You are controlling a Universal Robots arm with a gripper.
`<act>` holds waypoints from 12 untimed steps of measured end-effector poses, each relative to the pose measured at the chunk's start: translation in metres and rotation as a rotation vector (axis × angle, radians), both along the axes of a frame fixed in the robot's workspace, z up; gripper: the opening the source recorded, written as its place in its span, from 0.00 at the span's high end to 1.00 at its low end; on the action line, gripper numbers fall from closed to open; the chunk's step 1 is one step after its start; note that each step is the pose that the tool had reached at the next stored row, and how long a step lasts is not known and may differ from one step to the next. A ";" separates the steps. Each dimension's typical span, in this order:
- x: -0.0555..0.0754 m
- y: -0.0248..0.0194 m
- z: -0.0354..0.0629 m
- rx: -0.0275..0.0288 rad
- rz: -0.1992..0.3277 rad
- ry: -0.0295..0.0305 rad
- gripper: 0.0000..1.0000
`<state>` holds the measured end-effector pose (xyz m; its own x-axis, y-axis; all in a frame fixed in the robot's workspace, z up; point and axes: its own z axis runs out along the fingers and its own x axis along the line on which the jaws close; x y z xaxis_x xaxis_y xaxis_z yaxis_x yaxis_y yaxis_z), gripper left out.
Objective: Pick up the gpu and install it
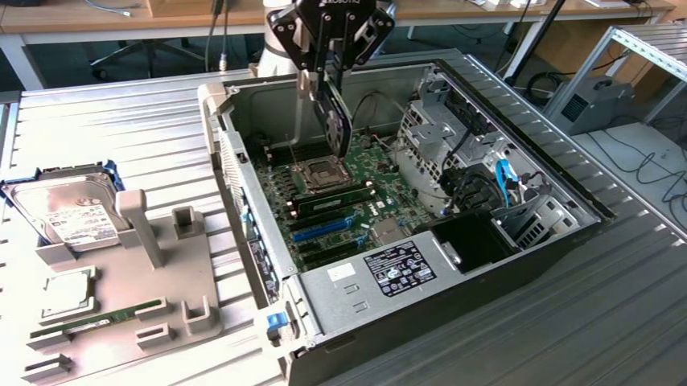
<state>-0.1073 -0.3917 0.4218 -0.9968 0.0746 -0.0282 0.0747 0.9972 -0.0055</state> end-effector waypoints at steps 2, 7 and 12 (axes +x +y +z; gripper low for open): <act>0.001 0.0008 -0.0003 -0.0005 0.000 0.0000 0.74; 0.006 0.0029 -0.0012 -0.0021 0.000 -0.0001 0.74; 0.009 0.0046 -0.0019 -0.0036 0.000 -0.0001 0.74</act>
